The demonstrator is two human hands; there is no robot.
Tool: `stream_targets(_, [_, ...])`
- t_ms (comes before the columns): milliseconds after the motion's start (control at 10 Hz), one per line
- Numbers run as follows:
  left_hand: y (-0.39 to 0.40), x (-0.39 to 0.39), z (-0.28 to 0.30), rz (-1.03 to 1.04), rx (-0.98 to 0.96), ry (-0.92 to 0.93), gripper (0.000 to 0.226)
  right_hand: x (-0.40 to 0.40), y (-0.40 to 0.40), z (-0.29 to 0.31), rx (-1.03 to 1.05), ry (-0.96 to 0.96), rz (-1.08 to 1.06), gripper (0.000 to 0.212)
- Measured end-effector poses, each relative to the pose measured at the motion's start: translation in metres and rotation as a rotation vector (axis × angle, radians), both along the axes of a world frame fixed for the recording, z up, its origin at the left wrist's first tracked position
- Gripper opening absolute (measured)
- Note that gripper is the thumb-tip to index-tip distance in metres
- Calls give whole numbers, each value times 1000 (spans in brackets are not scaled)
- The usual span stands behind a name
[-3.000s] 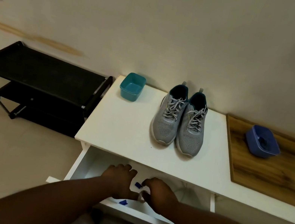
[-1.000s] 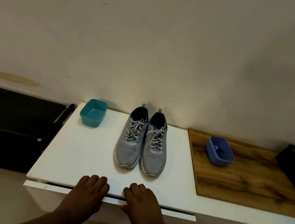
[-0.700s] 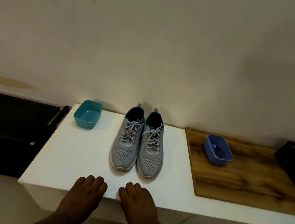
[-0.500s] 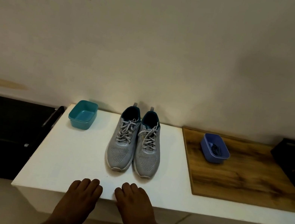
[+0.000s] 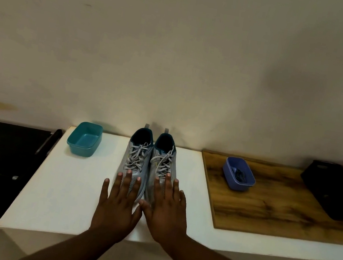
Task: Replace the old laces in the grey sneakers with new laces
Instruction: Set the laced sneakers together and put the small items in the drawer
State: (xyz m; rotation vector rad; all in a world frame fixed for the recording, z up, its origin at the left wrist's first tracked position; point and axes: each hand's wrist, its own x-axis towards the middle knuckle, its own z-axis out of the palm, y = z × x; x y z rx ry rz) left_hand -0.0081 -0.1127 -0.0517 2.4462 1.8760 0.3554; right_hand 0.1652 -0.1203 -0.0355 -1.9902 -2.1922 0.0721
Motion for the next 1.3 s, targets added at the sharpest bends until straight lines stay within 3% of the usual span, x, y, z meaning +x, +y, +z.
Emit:
stream_targets(200, [8,2,-14,0,-105,35,79,13,4,-10,-140,-7,-4,86])
stream_targets(500, [19,2,16,-4,-149,17,71,10,14,10,-76,42,-2,82])
stream_targets(600, [38,6,40,67,-87,-132,75,10,30,28,62,142,-11,72])
stream_targets(700, [56,9,42,233,-116,-342,87,13,47,29,65,274,-114,73])
stream_targets(800, [80,10,28,365,-273,-531,109,15,67,21,-54,434,-248,88])
stream_targets(1100, [87,12,7,345,-222,-433,106,13,76,0,-74,350,-272,90])
stream_targets(1300, [96,18,65,323,-111,-267,109,11,85,59,-197,361,-307,102])
